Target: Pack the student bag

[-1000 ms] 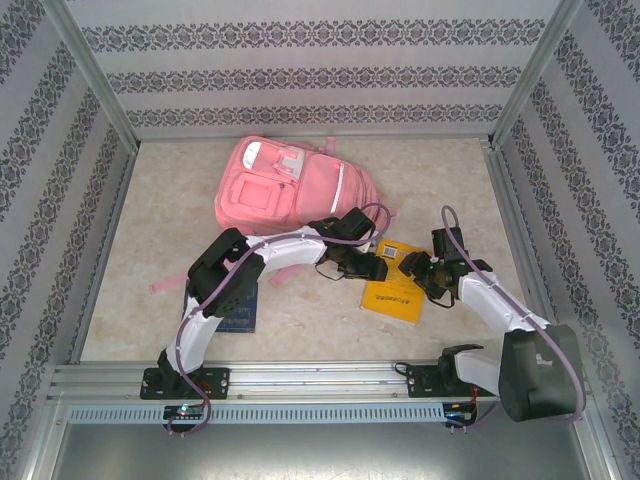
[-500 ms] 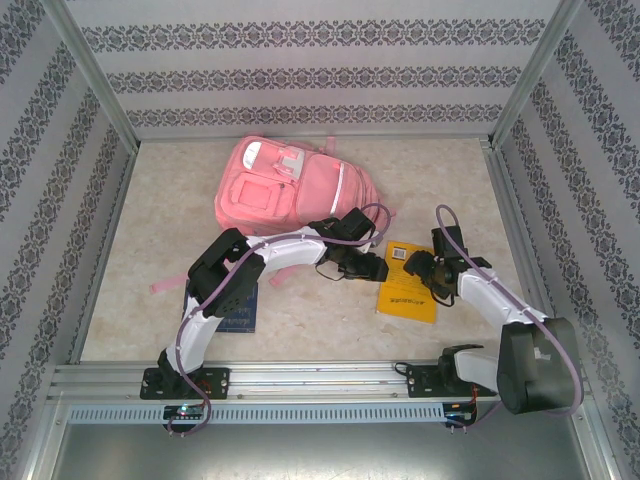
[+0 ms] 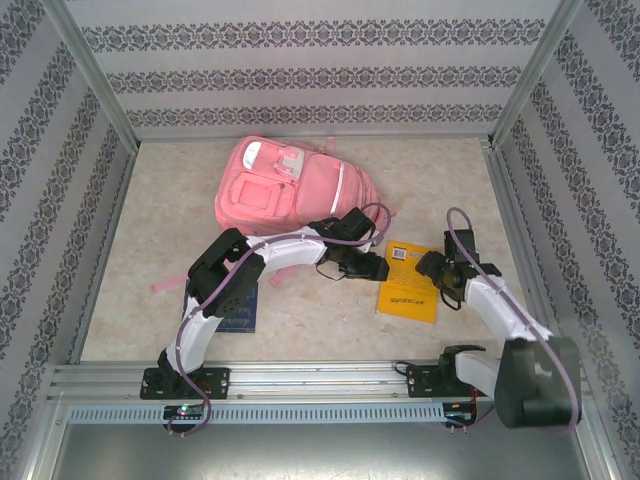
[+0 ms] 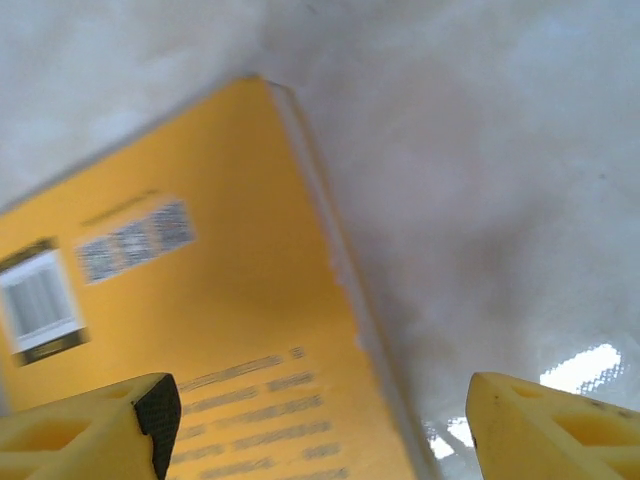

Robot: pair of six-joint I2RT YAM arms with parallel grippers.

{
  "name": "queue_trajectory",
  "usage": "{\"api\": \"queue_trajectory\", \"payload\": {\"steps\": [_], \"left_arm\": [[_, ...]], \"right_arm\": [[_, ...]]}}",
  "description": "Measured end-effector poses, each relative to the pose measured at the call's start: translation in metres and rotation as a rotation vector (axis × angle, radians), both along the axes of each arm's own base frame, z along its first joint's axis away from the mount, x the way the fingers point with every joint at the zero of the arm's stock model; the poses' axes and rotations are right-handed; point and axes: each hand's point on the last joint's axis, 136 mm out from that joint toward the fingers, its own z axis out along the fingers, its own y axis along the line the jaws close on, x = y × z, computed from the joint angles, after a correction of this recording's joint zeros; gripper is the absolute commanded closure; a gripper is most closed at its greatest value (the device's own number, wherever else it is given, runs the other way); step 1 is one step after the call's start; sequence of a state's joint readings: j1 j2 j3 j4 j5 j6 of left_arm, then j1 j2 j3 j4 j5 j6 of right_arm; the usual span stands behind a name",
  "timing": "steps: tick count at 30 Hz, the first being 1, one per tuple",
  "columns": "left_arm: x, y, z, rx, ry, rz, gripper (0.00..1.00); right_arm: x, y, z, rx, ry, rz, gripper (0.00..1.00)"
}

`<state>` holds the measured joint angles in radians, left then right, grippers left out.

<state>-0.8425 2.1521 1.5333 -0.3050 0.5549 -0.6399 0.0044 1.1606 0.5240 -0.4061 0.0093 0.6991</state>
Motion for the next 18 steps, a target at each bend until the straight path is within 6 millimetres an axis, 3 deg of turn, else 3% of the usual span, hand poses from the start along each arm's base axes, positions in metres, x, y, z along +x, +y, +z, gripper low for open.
{"api": "queue_trajectory", "payload": {"steps": [3,12,18], "left_arm": [[-0.002,-0.001,0.000,-0.011,0.004,-0.007,0.47],[-0.004,-0.002,-0.002,-0.016,0.007,-0.013,0.48],[-0.004,0.003,-0.005,0.007,0.009,-0.008,0.47]], "right_arm": [[-0.003,0.007,-0.015,0.042,0.061,0.015,0.26],[0.013,0.047,-0.002,0.204,-0.047,0.137,0.34],[0.014,0.052,-0.005,0.233,-0.060,0.153,0.41]]}}
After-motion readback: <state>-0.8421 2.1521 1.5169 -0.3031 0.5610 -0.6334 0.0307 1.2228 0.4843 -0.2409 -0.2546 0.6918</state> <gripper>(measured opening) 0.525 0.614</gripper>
